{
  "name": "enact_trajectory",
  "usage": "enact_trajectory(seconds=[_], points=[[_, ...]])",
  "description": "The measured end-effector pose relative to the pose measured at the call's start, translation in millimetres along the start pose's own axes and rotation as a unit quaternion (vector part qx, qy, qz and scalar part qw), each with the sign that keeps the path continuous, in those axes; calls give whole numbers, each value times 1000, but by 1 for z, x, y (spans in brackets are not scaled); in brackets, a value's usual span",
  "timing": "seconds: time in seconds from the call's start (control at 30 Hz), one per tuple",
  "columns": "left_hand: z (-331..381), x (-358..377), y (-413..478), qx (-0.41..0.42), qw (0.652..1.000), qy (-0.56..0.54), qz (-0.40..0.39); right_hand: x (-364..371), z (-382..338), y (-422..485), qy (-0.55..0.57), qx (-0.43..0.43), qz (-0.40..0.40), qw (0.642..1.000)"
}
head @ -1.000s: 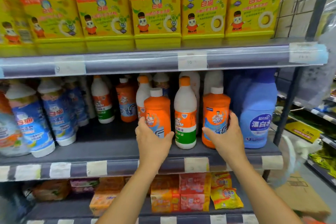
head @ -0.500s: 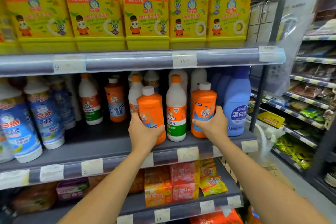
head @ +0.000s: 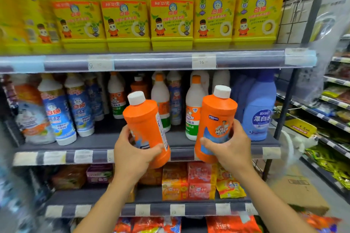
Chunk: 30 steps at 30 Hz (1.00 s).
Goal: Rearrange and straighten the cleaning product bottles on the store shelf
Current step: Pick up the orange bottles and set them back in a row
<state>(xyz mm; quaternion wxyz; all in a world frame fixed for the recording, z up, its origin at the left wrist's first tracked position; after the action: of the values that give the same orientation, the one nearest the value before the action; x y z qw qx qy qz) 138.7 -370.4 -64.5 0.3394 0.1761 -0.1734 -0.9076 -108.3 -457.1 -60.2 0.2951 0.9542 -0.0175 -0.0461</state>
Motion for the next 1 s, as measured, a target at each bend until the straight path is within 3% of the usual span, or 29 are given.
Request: enact_trajectory(seconds=[0.27,0.43,1.0], points=[[-32,-57,1,-50,998,-26,-18,81,-23,-29,50,40,-128,990],[-49,-87,25,-62,997,-21,-28,149,-31,-19,27,39,-160,986],[-102,-131,113,-67,994,-43,-76,281,8,45,-116,97,-60,987]])
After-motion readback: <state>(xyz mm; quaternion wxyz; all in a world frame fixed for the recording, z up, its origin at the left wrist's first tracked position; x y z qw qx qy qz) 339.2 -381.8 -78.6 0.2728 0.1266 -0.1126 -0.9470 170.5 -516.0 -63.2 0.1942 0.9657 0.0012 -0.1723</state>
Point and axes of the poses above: each hand's wrist, its own y-axis towards the middle knuckle, its own x-axis out of the palm, z = x × y, the point moved 4 cm from there along y, towards the middle knuckle, and after that the axes turned 4 degrees about y, right-handed, at the moved point
